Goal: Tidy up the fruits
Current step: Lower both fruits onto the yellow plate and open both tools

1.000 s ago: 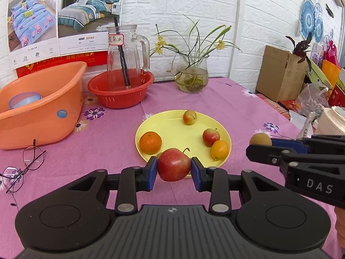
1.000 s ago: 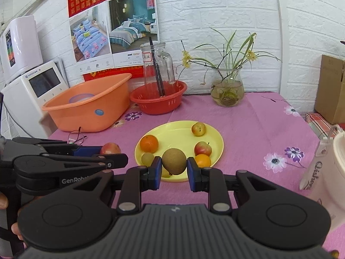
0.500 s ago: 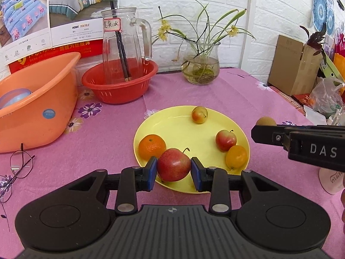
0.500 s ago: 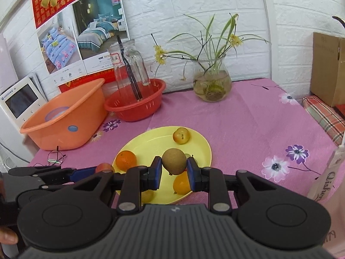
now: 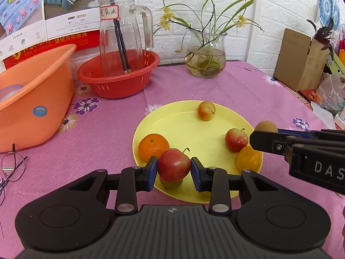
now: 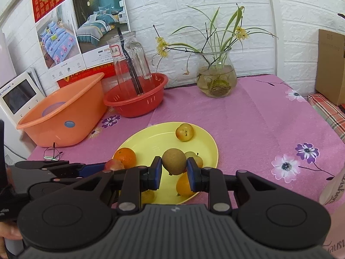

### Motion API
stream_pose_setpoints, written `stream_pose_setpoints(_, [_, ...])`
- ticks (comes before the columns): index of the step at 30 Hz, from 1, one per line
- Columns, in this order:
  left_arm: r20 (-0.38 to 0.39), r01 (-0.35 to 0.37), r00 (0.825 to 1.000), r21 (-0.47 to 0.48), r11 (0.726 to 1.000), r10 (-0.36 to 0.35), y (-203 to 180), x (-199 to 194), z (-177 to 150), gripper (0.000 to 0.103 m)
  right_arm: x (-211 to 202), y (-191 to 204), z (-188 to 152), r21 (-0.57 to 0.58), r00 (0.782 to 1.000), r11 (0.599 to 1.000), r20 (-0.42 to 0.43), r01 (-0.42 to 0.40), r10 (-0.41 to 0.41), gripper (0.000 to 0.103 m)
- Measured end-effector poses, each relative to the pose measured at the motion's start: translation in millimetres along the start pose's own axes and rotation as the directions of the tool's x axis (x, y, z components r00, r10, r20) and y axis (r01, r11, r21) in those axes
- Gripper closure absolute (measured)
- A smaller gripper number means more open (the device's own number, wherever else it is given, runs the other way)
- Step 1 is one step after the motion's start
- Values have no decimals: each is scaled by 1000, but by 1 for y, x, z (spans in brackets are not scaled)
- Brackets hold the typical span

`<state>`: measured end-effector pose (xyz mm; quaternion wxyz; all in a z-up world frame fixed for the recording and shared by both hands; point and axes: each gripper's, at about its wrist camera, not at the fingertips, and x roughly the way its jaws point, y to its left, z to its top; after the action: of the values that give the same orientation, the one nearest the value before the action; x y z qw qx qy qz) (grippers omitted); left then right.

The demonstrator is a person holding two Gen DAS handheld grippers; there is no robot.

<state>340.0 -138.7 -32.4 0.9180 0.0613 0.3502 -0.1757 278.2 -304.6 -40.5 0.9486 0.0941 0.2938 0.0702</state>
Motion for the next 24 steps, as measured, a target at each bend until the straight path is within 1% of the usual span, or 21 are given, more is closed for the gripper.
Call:
stream_pose_setpoints(12, [-3,-2,1000,-33,999,2,11,15,8,72,16,0,-4,-6,1000,1000,-26,4,-4,30])
stream_pose_setpoints(19, [22,-25,999,-10,1000,26,10,17,12,71,22,3,-6,-22,999,1000,-40,2,-3,30])
stream_pose_setpoints(24, [31,-23,999,-7,1000,24,10,18,13,72,24,5,-7,-35,999,999,-39,7,-9,30])
